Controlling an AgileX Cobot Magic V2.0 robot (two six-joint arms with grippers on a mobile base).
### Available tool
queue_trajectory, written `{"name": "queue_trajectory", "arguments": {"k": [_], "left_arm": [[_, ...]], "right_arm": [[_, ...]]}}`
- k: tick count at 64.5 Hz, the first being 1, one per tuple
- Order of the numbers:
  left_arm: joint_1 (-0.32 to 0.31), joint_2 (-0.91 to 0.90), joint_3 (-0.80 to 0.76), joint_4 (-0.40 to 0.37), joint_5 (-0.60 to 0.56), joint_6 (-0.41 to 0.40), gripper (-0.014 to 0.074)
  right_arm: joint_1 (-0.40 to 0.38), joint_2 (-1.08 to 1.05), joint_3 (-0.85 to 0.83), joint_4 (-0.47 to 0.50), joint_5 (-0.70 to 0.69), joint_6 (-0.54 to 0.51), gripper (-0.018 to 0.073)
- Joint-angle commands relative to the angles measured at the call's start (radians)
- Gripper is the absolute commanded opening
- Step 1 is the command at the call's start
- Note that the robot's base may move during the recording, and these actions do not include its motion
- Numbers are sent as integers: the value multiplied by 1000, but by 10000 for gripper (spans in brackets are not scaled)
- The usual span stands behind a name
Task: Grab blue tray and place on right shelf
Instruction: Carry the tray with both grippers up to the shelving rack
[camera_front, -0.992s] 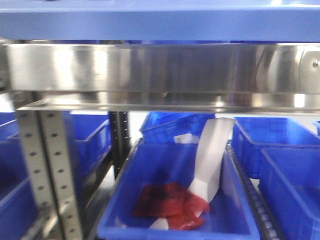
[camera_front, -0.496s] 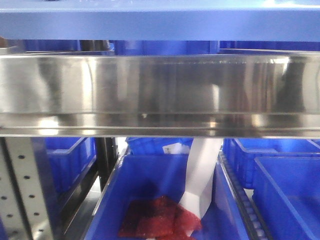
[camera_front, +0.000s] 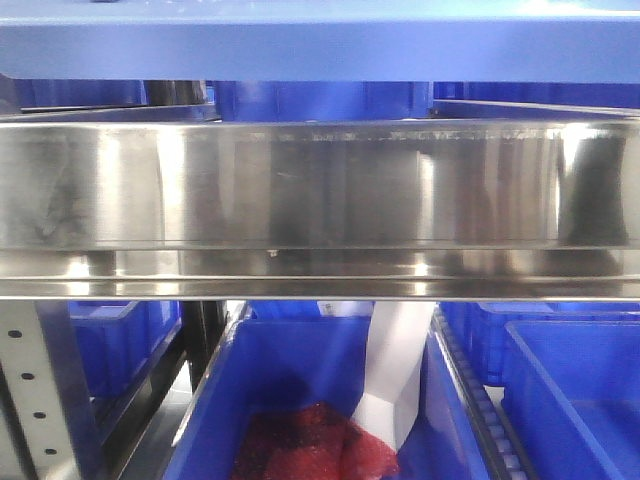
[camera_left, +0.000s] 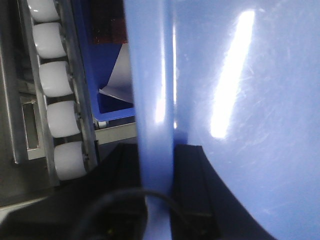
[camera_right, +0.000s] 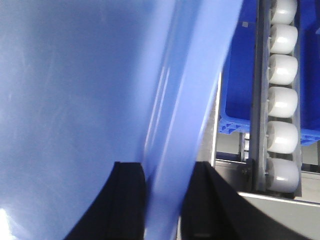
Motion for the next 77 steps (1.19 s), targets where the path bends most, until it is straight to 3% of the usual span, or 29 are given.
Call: {"name": "queue_trajectory", "arguments": {"k": [1, 77], "left_arm": [[-9, -32, -26, 4, 96, 20, -49], [-9, -32, -26, -19, 79, 20, -49]], "right_arm": [[2, -23, -26, -24, -48, -31, 55], [2, -23, -26, -24, -74, -31, 55]]}}
